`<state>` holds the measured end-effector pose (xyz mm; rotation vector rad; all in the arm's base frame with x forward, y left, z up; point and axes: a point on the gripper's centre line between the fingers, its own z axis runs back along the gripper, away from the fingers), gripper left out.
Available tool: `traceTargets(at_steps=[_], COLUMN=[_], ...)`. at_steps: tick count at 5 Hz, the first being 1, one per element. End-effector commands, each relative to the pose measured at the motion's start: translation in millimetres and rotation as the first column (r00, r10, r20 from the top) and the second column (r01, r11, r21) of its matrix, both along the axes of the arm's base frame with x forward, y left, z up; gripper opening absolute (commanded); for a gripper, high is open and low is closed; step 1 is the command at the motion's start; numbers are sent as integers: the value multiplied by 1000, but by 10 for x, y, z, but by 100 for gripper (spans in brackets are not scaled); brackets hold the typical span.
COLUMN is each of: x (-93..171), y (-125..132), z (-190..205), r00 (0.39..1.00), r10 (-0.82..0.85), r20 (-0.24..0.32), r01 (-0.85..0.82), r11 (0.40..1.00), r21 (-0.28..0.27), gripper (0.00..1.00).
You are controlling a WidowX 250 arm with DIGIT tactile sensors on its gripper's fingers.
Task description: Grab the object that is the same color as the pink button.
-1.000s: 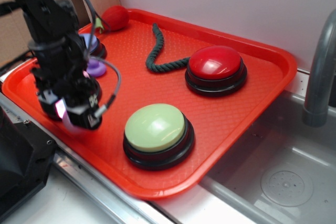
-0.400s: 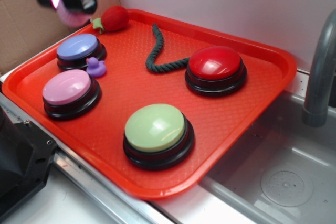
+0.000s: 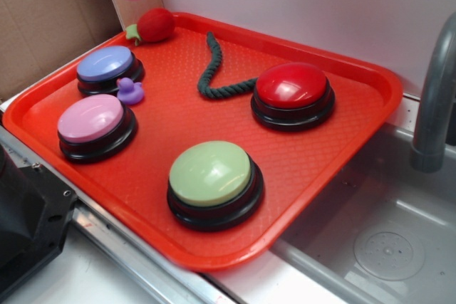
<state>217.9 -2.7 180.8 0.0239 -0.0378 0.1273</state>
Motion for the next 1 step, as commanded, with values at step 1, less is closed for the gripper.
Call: traceTargets(at_steps=[1], x=[59], y=[38], z=[125], r00=[997], r10=[-10], r20=[82], r01=[10], r11=[1000], r21=[6], gripper=[0])
